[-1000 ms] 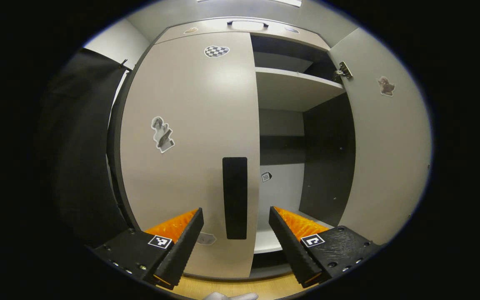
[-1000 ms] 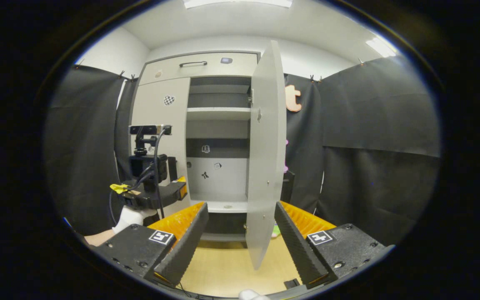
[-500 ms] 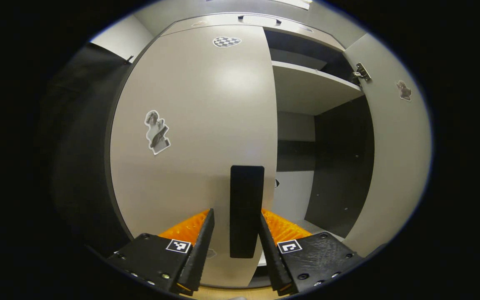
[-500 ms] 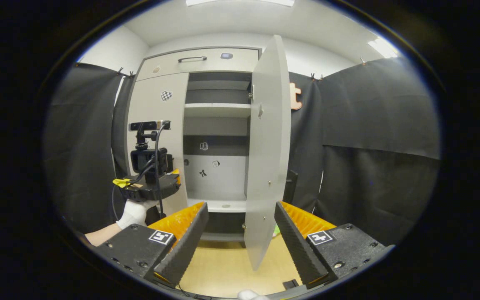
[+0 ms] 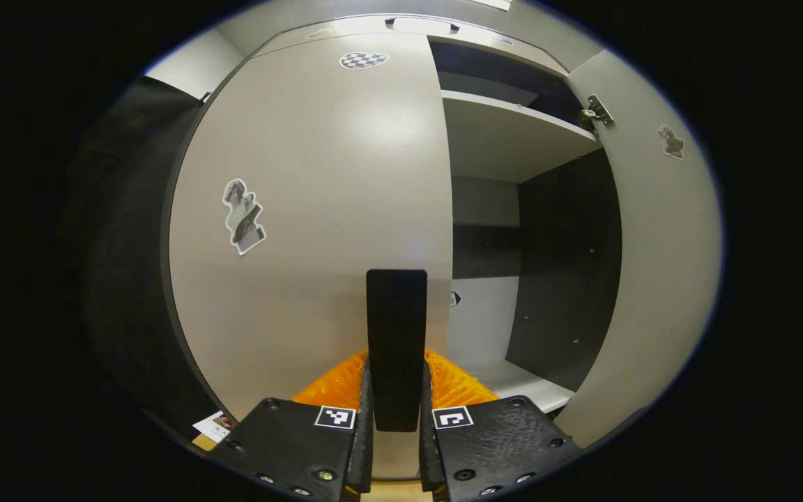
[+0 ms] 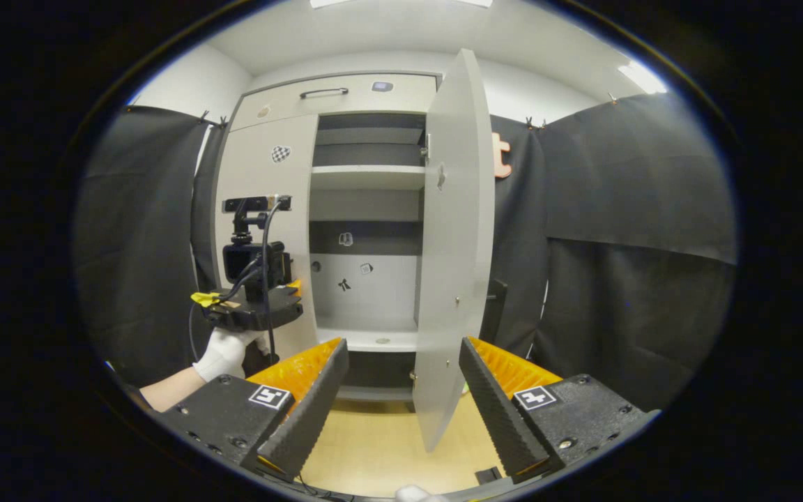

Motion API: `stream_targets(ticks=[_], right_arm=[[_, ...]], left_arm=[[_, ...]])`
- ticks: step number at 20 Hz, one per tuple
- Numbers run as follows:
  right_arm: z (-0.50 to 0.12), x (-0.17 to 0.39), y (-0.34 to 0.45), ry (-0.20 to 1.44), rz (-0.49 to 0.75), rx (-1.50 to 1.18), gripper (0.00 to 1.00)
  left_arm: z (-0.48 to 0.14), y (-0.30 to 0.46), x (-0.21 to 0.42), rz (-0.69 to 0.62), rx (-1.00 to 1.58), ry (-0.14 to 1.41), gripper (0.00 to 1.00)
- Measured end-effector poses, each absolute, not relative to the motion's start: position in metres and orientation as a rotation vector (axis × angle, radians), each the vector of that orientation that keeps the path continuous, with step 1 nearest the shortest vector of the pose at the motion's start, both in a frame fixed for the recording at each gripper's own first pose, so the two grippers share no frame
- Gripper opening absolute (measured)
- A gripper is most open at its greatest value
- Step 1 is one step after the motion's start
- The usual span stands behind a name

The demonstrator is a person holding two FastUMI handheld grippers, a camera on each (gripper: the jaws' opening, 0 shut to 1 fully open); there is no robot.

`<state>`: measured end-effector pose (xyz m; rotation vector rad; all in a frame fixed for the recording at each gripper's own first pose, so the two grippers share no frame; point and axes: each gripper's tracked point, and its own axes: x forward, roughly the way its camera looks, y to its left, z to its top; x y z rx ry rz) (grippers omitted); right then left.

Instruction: Open the right door of the double-door shoe cabinet with the right hand, and open the left door with the left hand.

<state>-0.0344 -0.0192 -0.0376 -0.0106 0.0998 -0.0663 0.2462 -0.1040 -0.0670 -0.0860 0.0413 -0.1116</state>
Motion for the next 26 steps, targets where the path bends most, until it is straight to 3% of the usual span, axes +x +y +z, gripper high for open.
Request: stream_targets(ticks=[1,19,20,21,26], right_arm=[[-0.038,-0.034,-0.019,0.100,-0.062,-0.011,1.00],[-0.040,-0.029,-0.015,0.093,0.114,-0.009,1.00],[-0.040,-0.027,-0.014,0.090,0.125,-0.011,1.00],[-0.040,-0.026,-0.012,0.091,0.137,-0.011,1.00],[-0.035,-0.023,-0.002,0.075,0.191,-0.020,1.00]], left_arm=[[-0.066,-0.104,0.244,-0.117,-0.089,0.039,0.22],[-0.065,-0.067,0.158,-0.099,-0.097,0.052,0.22],[-0.066,-0.064,0.153,-0.096,-0.094,0.052,0.10],[-0.067,-0.061,0.149,-0.090,-0.089,0.053,0.17],[-0.067,-0.041,0.127,-0.042,-0.073,0.056,0.17]])
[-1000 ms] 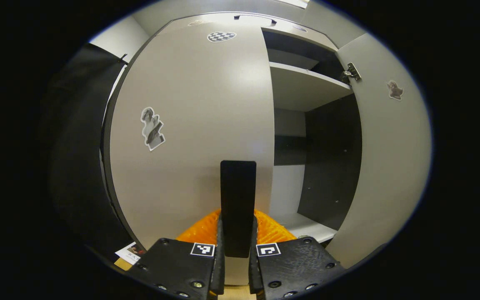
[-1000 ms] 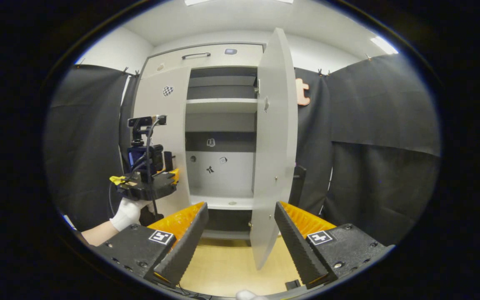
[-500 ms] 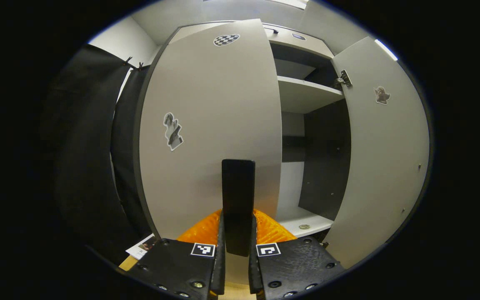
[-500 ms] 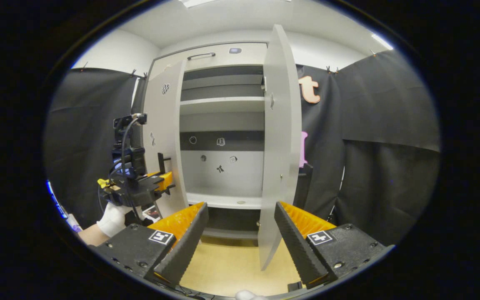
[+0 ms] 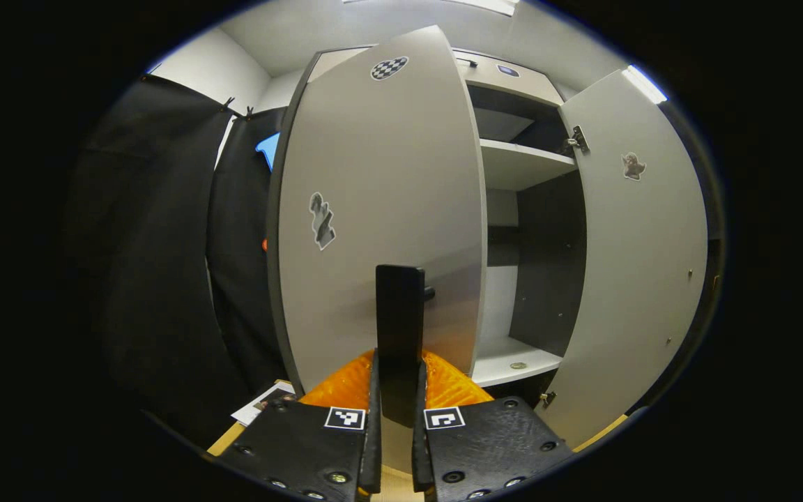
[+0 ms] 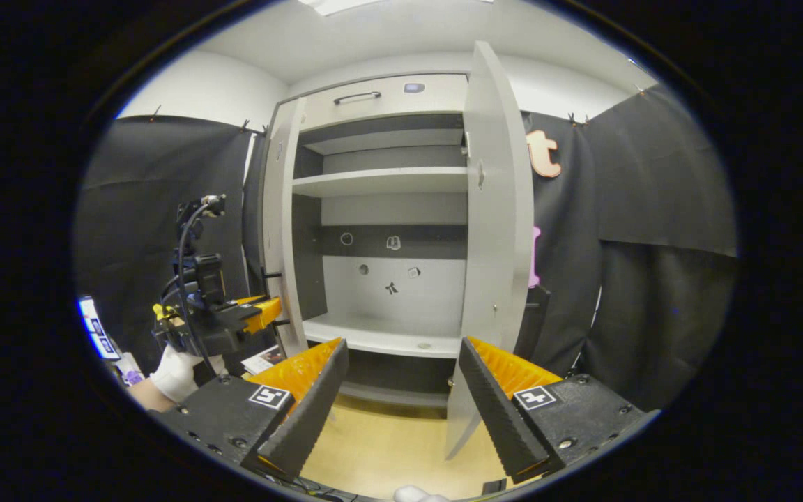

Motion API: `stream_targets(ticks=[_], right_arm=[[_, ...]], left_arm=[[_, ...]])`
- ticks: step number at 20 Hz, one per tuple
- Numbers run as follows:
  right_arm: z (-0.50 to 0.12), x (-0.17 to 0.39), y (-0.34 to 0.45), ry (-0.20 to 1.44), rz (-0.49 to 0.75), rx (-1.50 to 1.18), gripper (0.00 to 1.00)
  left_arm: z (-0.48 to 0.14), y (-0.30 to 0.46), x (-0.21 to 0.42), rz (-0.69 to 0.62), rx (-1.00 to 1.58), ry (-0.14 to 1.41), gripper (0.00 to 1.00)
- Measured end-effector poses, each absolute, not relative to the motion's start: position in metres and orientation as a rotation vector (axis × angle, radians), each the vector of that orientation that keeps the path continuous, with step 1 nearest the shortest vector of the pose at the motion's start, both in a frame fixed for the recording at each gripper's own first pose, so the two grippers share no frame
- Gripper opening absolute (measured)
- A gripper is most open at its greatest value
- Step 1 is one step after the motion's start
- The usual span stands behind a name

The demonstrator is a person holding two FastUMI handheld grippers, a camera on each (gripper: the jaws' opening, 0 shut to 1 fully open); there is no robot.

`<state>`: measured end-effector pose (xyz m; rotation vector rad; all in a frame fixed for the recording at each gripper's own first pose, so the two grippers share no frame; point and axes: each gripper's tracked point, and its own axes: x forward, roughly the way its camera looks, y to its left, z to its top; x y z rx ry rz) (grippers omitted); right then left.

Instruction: Open the right door of the double-door shoe cabinet with the right hand, and open the left door with the left hand.

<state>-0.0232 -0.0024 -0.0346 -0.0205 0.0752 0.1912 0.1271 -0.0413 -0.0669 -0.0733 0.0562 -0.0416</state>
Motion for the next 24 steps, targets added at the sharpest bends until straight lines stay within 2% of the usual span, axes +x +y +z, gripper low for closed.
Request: stream_targets(ticks=[1,2,4,10,11,13,18,19,20,24], right_arm=[[-0.034,-0.023,0.000,0.073,0.202,-0.025,1.00],[-0.034,-0.022,0.003,0.070,0.213,-0.026,1.00],[-0.036,-0.023,0.009,0.071,0.233,-0.026,1.00],[-0.041,-0.022,0.022,0.083,0.271,-0.015,1.00],[-0.041,-0.022,0.025,0.081,0.278,-0.015,1.00],[-0.040,-0.022,0.031,0.077,0.291,-0.016,1.00],[-0.043,-0.024,0.042,0.079,0.302,-0.010,1.00],[-0.043,-0.025,0.044,0.080,0.303,-0.008,1.00],[-0.041,-0.022,0.045,0.080,0.302,-0.008,1.00],[-0.044,-0.022,0.056,0.087,0.306,-0.005,1.00]], left_arm=[[-0.066,-0.036,0.121,-0.034,-0.069,0.054,0.16],[-0.067,-0.030,0.118,-0.032,-0.077,0.055,0.08],[-0.068,-0.017,0.108,-0.018,-0.082,0.066,0.11],[-0.074,0.029,0.082,0.076,-0.048,0.078,0.10],[-0.073,0.034,0.083,0.079,-0.046,0.081,0.04],[-0.075,0.046,0.077,0.093,-0.036,0.087,0.01],[-0.079,0.084,0.071,0.143,0.003,0.086,0.01],[-0.078,0.092,0.069,0.149,0.009,0.085,0.09],[-0.078,0.094,0.071,0.134,0.001,0.071,0.00],[-0.081,0.106,0.069,0.097,-0.015,0.072,0.00]])
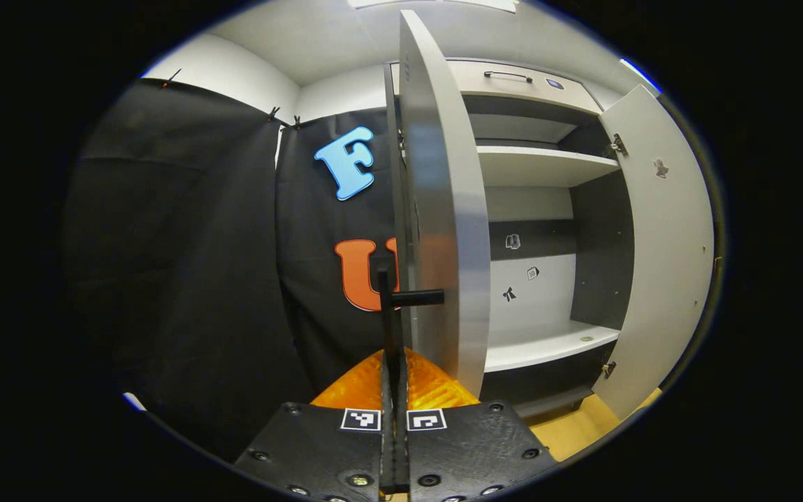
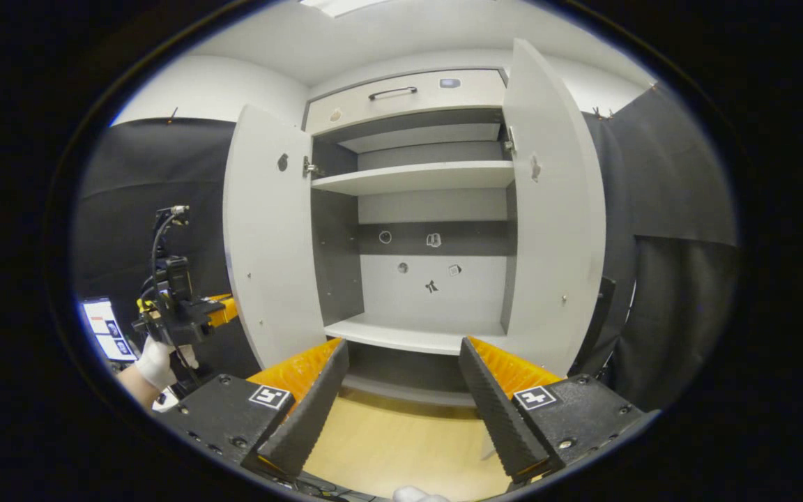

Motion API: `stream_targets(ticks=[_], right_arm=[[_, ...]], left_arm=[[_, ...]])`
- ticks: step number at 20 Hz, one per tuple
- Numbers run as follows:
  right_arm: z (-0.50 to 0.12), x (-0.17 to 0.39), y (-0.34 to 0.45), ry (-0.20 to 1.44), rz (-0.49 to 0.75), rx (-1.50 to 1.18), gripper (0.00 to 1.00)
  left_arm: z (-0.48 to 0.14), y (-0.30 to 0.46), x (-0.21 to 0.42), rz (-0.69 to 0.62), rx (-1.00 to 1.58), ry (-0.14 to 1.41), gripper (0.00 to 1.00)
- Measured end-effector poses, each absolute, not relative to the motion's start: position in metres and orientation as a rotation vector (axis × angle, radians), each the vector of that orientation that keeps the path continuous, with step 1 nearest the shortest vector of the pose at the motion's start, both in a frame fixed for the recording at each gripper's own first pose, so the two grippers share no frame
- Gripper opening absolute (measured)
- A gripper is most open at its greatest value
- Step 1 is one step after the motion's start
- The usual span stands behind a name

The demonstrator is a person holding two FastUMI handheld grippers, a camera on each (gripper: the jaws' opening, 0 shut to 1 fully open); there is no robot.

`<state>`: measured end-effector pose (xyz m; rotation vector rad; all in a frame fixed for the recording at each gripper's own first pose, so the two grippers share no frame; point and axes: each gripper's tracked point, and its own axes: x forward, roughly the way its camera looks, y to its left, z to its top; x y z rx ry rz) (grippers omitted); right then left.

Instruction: Open the right door of the double-door shoe cabinet with the right hand, and open the left door with the left hand.

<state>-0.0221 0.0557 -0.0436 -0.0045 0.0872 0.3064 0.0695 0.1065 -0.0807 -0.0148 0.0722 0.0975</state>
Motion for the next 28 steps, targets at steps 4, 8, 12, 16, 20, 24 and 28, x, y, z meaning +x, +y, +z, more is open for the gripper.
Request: stream_targets(ticks=[4,8,12,16,20,24,28], right_arm=[[-0.046,-0.024,0.063,0.091,0.303,-0.001,1.00],[-0.050,-0.026,0.067,0.098,0.291,0.003,1.00],[-0.049,-0.026,0.072,0.095,0.282,0.002,1.00],[-0.049,-0.029,0.075,0.093,0.278,-0.002,1.00],[-0.046,-0.028,0.077,0.082,0.267,-0.008,1.00],[-0.046,-0.030,0.077,0.085,0.261,-0.009,1.00],[-0.046,-0.034,0.082,0.085,0.261,-0.012,1.00]], left_arm=[[-0.083,0.121,0.070,0.073,-0.058,0.077,0.00],[-0.083,0.128,0.071,0.044,-0.047,0.072,0.00],[-0.084,0.129,0.072,0.026,-0.040,0.071,0.00],[-0.083,0.131,0.071,0.012,-0.029,0.074,0.01],[-0.084,0.150,0.064,0.059,-0.034,0.065,0.41],[-0.074,0.168,0.043,0.147,0.072,0.008,0.80],[-0.072,0.161,0.034,0.114,0.093,0.013,0.81]])
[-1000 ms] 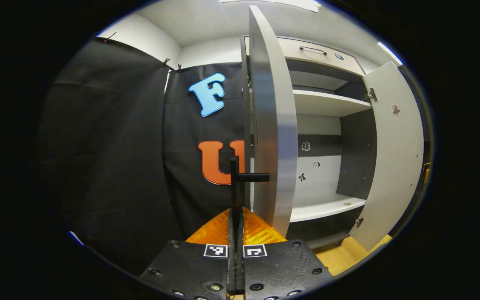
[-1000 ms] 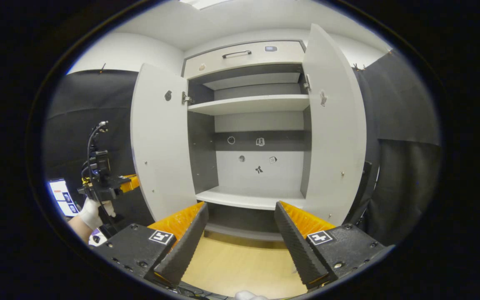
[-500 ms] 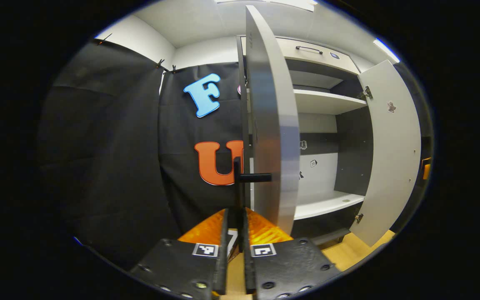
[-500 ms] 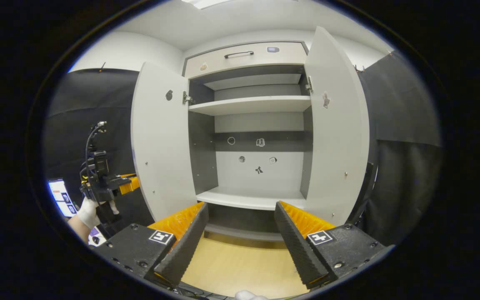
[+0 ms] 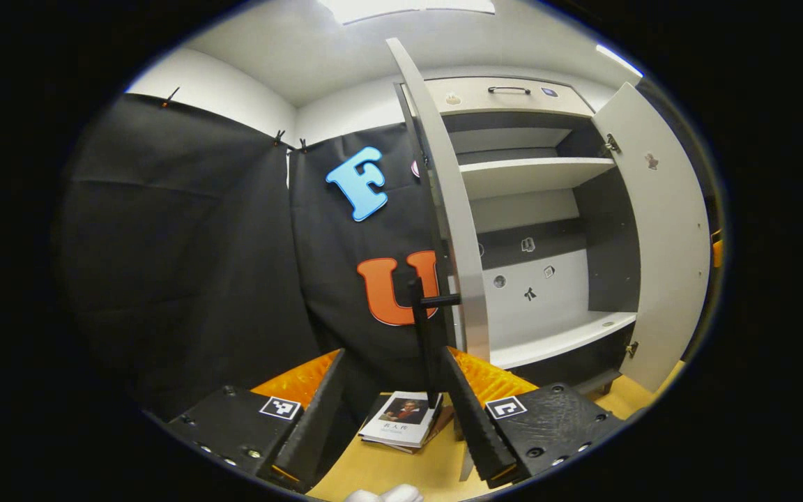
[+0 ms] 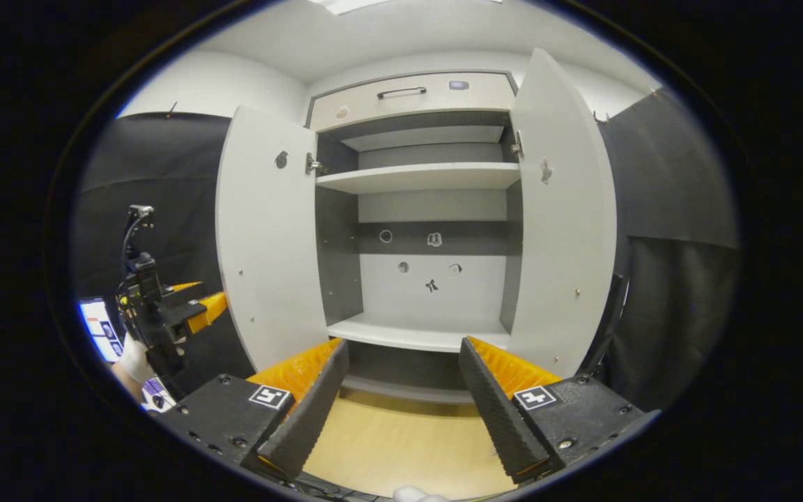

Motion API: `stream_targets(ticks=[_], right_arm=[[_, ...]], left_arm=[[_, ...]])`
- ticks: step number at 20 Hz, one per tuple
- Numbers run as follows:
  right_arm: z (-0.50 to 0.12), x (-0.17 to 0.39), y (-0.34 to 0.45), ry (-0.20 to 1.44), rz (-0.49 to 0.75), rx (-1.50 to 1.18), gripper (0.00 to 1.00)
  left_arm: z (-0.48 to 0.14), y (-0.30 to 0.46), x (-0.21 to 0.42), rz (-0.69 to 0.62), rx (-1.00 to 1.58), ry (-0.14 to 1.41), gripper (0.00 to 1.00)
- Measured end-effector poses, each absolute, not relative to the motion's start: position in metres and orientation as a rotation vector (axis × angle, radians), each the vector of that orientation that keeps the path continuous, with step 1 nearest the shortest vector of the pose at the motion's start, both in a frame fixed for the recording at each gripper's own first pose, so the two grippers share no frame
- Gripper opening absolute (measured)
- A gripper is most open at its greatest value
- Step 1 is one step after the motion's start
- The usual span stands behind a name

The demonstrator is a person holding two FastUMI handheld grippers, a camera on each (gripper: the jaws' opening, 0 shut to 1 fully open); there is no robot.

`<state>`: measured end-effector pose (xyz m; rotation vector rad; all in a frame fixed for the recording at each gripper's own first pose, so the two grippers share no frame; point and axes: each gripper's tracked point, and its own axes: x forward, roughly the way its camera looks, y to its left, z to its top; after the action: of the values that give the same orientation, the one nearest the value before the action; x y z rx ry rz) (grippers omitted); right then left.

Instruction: Open the right door of the double-door shoe cabinet with the right hand, and open the left door with the left hand.

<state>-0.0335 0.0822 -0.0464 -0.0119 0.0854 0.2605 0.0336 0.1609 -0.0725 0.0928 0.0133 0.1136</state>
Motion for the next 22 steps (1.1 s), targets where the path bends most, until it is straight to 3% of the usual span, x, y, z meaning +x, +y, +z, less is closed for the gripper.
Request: stream_targets(ticks=[1,5,14,22], right_arm=[[-0.046,-0.034,0.084,0.085,0.259,-0.012,1.00],[-0.046,-0.043,0.088,0.081,0.255,-0.010,1.00],[-0.038,-0.069,0.062,0.051,0.206,0.001,1.00],[-0.024,-0.092,0.017,0.028,0.180,0.008,1.00]], left_arm=[[-0.074,0.163,0.032,0.114,0.089,0.022,0.87],[-0.078,0.162,0.025,0.102,0.060,0.037,0.96],[-0.085,0.160,-0.022,0.111,-0.018,0.090,0.96],[-0.028,0.094,-0.091,0.117,-0.037,0.066,0.96]])
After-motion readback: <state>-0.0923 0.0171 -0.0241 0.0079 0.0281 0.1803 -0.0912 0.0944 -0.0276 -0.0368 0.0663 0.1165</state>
